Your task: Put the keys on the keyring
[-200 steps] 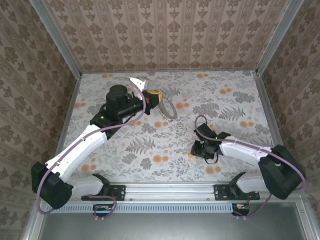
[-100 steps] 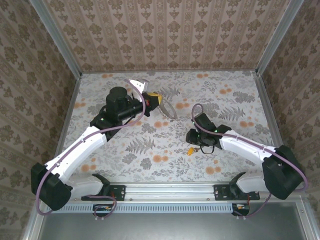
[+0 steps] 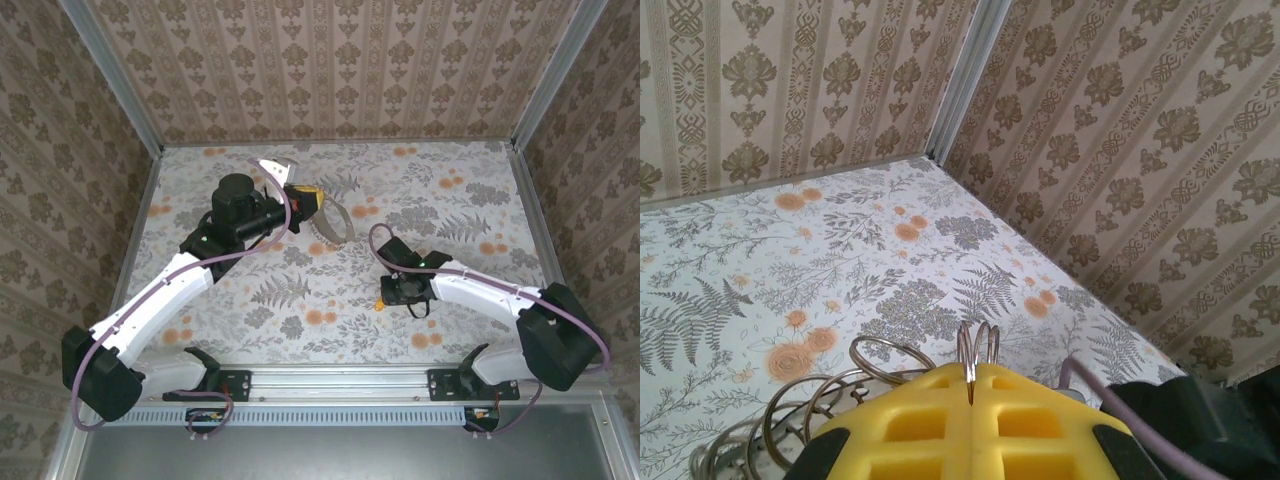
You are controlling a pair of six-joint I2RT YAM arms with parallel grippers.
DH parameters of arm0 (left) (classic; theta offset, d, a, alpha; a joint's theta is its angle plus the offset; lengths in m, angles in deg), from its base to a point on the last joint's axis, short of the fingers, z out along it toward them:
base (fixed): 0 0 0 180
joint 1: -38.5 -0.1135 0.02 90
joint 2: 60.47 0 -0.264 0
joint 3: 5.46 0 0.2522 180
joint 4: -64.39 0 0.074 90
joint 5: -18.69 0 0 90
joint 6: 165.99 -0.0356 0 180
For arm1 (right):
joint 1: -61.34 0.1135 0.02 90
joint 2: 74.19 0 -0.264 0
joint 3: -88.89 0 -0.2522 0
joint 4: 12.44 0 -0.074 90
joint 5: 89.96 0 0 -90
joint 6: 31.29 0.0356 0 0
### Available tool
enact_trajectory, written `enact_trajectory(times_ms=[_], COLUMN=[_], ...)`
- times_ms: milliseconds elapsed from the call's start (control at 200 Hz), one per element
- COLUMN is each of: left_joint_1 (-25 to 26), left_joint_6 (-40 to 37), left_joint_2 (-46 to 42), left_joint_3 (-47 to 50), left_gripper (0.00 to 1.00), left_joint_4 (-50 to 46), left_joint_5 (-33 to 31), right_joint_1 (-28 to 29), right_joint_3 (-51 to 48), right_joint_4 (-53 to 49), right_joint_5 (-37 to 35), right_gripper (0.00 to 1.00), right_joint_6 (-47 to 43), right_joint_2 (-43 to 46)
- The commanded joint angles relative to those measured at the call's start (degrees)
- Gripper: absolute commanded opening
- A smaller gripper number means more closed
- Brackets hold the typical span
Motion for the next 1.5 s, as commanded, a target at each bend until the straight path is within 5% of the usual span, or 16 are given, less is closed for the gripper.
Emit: enact_trajectory(times_ms=[0, 1205, 1495], left_joint_1=[-0.4, -0.6, -0.6], left_joint_6=[1.2, 1.1, 1.5], left_joint_2=[-0.9, -0.1, 0.0], left_joint_3=[0.1, -0.2, -0.4], left_gripper=[0.0, 0.0, 0.0], left_joint_4=[3.6, 3.7, 4.0], left_joint_5=[0.8, 0.8, 1.0], right_joint_1=[1.8, 2.7, 2.6], right_joint_3=[2.7, 4.2, 2.3], right_joint_4=[-2.8, 0.7, 0.9], right_joint_5=[-2.8, -4.2, -4.9], right_gripper=[0.29, 0.27, 0.2], right_joint_6=[-3.1, -5.4, -4.9], right_joint_2=[-3.1, -10.2, -9.5])
